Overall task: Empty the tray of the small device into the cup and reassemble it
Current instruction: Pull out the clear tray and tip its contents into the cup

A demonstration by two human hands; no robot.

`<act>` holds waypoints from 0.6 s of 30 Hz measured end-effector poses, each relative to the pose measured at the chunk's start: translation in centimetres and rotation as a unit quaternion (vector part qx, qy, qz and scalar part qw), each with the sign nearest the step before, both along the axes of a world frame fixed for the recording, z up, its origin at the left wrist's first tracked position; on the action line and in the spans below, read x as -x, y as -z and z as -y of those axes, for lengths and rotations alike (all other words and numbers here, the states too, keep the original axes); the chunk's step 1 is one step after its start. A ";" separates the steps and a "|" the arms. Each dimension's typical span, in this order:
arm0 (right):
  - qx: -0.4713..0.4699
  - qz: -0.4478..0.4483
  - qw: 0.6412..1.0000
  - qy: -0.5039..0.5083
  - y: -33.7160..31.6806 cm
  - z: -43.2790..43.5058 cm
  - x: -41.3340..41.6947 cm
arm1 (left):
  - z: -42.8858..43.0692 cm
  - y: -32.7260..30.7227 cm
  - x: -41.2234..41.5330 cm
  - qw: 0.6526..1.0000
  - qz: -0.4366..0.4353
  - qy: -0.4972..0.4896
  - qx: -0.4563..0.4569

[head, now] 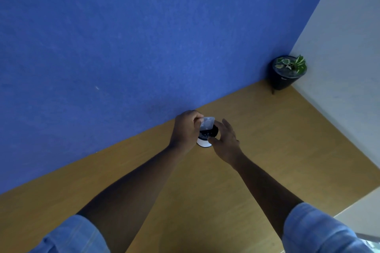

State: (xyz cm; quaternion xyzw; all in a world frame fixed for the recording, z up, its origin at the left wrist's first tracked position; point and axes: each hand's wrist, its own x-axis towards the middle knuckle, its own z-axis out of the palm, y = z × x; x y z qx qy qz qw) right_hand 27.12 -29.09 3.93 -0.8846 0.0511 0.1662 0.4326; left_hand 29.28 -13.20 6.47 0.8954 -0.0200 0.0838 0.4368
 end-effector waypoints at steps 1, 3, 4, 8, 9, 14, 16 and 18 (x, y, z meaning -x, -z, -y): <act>-0.007 0.000 1.000 0.010 0.0 0.0 0.0 | 0.0 0.0 0.1 1.000 0.004 0.000 -0.003; -0.026 0.002 0.999 0.032 0.0 0.0 0.1 | 0.0 0.1 0.2 1.000 0.012 -0.001 -0.009; -0.030 0.003 0.999 0.036 0.0 0.0 0.2 | 0.0 0.1 0.3 1.000 0.015 0.000 -0.011; -0.003 -0.002 1.000 0.000 0.1 -0.2 0.2 | 0.2 0.0 0.5 0.999 0.029 0.000 -0.019; 0.000 -0.004 1.000 0.000 0.1 -0.2 0.3 | 0.3 0.0 0.5 0.999 0.032 -0.002 -0.021; -0.028 -0.001 0.999 0.018 0.0 -0.2 0.7 | 0.2 -0.3 0.5 0.999 0.031 -0.010 -0.018; 0.020 0.004 1.000 -0.017 0.0 -0.2 0.8 | 0.2 -0.4 0.7 0.999 0.026 -0.012 -0.016; 0.043 0.014 0.999 -0.023 -0.1 -0.2 1.0 | 0.1 -0.6 0.8 1.000 0.011 -0.025 -0.001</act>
